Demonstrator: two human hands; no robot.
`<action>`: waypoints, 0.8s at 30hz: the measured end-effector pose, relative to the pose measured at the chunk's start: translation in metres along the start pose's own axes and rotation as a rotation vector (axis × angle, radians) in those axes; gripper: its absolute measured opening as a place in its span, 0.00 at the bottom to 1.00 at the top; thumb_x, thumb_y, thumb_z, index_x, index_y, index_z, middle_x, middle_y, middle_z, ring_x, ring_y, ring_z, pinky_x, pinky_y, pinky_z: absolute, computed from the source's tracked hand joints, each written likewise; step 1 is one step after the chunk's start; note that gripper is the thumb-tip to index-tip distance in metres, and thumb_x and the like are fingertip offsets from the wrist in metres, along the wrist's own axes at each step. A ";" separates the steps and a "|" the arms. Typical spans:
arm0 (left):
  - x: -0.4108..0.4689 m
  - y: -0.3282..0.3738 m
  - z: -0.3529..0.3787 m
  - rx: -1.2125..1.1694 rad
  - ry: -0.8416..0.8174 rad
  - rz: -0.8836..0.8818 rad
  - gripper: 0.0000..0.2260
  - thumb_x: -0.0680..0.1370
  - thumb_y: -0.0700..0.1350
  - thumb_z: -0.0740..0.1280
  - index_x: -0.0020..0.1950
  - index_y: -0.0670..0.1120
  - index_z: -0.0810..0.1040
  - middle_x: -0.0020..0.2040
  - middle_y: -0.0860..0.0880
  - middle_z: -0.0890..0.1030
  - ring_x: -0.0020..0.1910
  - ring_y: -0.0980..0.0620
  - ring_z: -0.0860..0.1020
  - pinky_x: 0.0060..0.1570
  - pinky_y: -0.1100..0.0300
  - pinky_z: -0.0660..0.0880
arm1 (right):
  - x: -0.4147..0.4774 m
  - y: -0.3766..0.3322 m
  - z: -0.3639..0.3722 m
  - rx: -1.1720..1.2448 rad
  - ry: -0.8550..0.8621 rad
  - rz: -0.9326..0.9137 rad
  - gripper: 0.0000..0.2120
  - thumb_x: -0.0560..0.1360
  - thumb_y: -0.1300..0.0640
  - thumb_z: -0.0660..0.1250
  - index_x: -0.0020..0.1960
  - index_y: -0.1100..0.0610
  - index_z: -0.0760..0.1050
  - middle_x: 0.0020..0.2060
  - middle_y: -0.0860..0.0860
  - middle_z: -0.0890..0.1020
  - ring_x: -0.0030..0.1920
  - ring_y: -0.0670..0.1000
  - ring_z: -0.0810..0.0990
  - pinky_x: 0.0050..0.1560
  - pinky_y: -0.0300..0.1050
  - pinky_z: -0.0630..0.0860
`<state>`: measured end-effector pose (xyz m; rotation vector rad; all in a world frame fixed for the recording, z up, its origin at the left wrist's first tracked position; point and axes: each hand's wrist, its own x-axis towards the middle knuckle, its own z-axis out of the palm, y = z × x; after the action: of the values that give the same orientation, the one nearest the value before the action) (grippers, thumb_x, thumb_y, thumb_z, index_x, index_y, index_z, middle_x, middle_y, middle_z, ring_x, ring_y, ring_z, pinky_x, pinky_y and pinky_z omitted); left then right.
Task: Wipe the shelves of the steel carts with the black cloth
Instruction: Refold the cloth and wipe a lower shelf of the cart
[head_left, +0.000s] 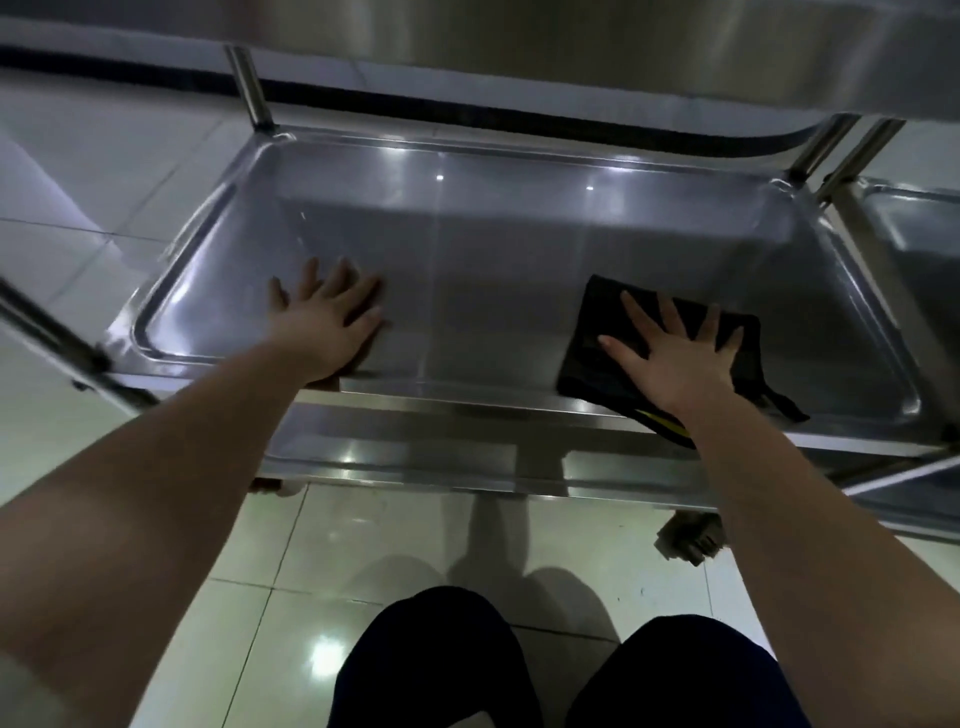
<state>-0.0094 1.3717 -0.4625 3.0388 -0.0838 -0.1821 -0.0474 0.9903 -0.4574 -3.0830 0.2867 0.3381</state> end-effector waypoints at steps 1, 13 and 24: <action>0.001 0.001 0.001 0.021 0.000 0.011 0.24 0.82 0.62 0.48 0.78 0.64 0.50 0.81 0.53 0.48 0.79 0.46 0.45 0.74 0.40 0.40 | -0.001 -0.008 -0.001 0.011 0.002 0.001 0.35 0.71 0.24 0.41 0.76 0.32 0.40 0.79 0.43 0.43 0.76 0.67 0.39 0.72 0.71 0.37; -0.008 0.003 -0.010 -0.289 0.188 0.167 0.22 0.85 0.52 0.53 0.79 0.53 0.58 0.80 0.48 0.55 0.79 0.47 0.49 0.75 0.50 0.40 | -0.005 -0.205 -0.012 0.081 -0.074 -0.272 0.35 0.75 0.27 0.44 0.78 0.38 0.40 0.79 0.44 0.41 0.75 0.68 0.34 0.68 0.74 0.33; -0.005 0.101 0.009 0.003 -0.024 0.075 0.35 0.73 0.76 0.42 0.78 0.65 0.44 0.81 0.55 0.43 0.78 0.38 0.39 0.70 0.31 0.35 | 0.014 -0.090 0.008 0.151 0.003 -0.106 0.23 0.81 0.37 0.42 0.76 0.33 0.45 0.78 0.38 0.46 0.78 0.61 0.39 0.73 0.66 0.38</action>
<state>-0.0201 1.2709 -0.4610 3.0307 -0.1999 -0.2123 -0.0189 1.0761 -0.4677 -2.9365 0.1406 0.2930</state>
